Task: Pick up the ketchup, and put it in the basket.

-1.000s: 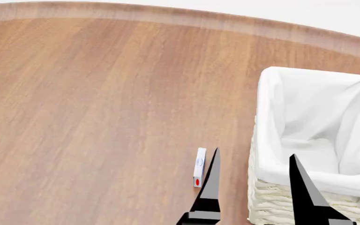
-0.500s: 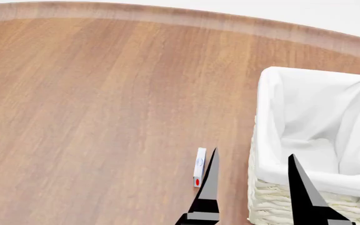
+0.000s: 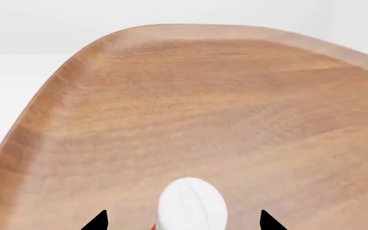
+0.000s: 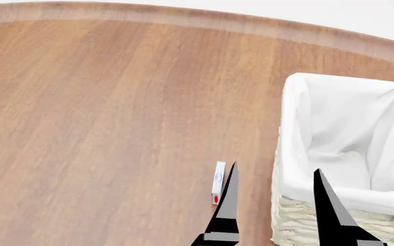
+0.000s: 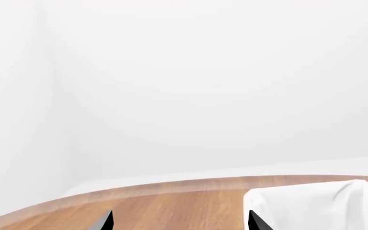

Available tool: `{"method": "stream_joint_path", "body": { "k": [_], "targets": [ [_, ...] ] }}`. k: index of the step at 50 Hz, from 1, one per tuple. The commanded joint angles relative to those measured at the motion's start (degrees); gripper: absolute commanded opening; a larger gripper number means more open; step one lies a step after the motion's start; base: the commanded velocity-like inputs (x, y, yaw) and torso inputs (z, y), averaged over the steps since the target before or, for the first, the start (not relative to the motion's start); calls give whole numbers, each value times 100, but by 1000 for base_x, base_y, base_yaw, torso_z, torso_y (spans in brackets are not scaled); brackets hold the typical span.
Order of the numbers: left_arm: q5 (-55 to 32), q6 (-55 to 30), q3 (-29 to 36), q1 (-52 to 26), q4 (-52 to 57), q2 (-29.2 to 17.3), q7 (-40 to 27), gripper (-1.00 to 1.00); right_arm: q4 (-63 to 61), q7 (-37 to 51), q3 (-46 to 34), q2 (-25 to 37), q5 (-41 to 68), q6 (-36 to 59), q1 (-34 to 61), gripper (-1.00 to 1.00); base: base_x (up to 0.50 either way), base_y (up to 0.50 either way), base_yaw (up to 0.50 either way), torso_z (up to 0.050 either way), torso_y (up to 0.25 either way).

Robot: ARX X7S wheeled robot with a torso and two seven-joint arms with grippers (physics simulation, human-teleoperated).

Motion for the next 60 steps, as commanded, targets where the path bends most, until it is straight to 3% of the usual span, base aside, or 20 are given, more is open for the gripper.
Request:
{"method": "stream_joint_path", "body": {
  "k": [1,60],
  "targets": [
    [384,372,60,-235,-712,109,239,100,343,-142,124,-99,-165,-255,53,100,0,0,0,0,0],
    [393,408,176,-442,-932,11,181,100,434,-80,35,-49,-72,-343,54,100,0,0,0,0,0]
  ]
}}
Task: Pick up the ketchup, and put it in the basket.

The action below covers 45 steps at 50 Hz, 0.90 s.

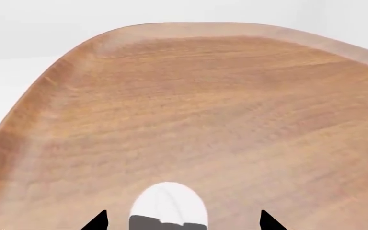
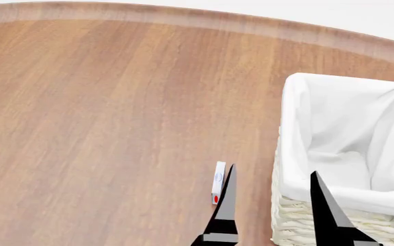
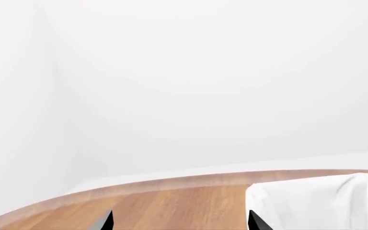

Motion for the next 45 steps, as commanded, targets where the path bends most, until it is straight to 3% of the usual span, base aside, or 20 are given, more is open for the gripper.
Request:
{"method": "stream_joint_path", "body": {
  "k": [1,24,38,45],
  "targets": [
    [288,326,-47,-94,-453,127,130,-100,343,-131,111,-102,-177,-230,58,100,0,0,0,0,0],
    [430,467,35,1,-314,91,118,-100,364,-105,85,-73,-164,-270,65,100,0,0,0,0,0],
    [804,16,300,315,1509,-320,-264,-100,380,-98,77,-51,-153,-307,65,100,0,0,0,0,0],
    [935,-454,618,217,2627,-788,-232,-100,395,-98,69,-44,-138,-320,65,100,0,0,0,0,0]
  ]
}}
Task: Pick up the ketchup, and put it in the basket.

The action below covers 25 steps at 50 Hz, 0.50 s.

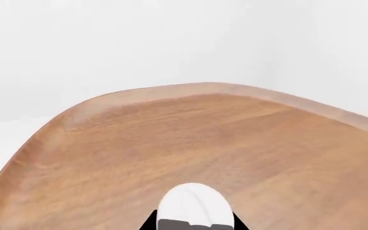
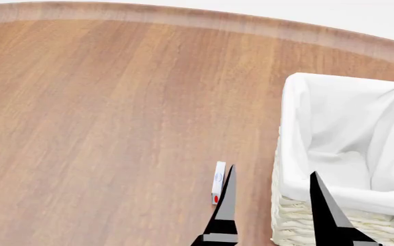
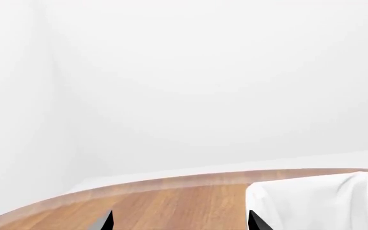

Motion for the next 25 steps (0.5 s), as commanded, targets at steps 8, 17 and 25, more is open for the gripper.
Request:
{"method": "stream_joint_path", "body": {
  "k": [8,17,25],
  "targets": [
    [246,-713,643,-503,1777,-789,299,-100,319,-129,128,-77,-138,-237,53,100,0,0,0,0,0],
    [-694,-1838,946,-1537,2778,-1349,289,-100,314,-123,122,-61,-95,-231,60,100,0,0,0,0,0],
    [-1101,-2633,1564,-2775,2861,-1534,381,-100,296,-104,122,-45,-63,-218,73,100,0,0,0,0,0]
  ]
}}
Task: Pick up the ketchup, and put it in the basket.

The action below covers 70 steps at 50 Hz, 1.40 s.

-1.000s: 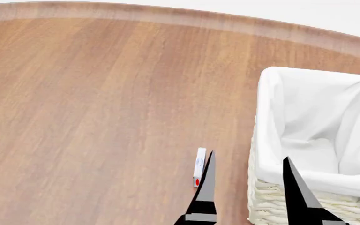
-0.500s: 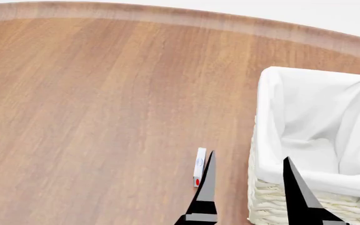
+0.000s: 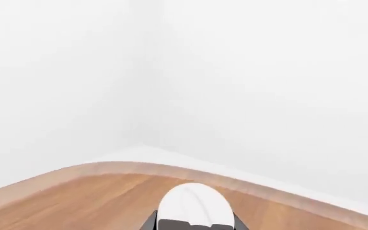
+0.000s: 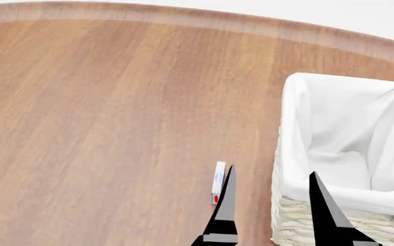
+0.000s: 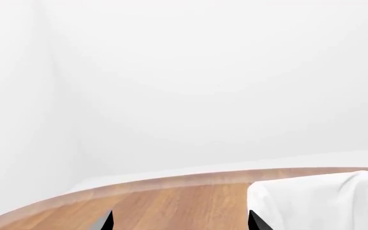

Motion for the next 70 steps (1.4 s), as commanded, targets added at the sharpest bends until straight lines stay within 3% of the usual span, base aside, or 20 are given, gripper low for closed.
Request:
{"method": "stream_joint_path", "body": {
  "k": [1,9,20,30,39,62,70],
  "targets": [
    [-284,-733,644,-1450,146,-262,253,-100,315,-128,132,-91,-138,-212,65,100,0,0,0,0,0],
    [-814,-1432,1011,-2470,-46,-263,378,-100,333,-139,126,-76,-134,-247,55,100,0,0,0,0,0],
    [-1242,-1822,1228,-3220,-471,-241,708,-100,350,-127,83,-72,-141,-239,74,100,0,0,0,0,0],
    [-1314,-2271,1733,-4090,-998,-193,1151,-100,310,-79,63,-58,-118,-181,111,100,0,0,0,0,0],
    [-1115,-2701,2598,-4920,-1438,-225,1957,-100,424,-131,24,-67,-146,-261,95,100,0,0,0,0,0],
    [-1364,-3409,3098,-6468,-2287,-215,3050,-100,550,-195,-95,-27,-43,-152,200,100,0,0,0,0,1],
    [-1778,-3485,2947,-6784,-2383,-199,3481,-100,388,-107,-131,67,53,146,364,100,0,0,0,0,0]
  ]
}}
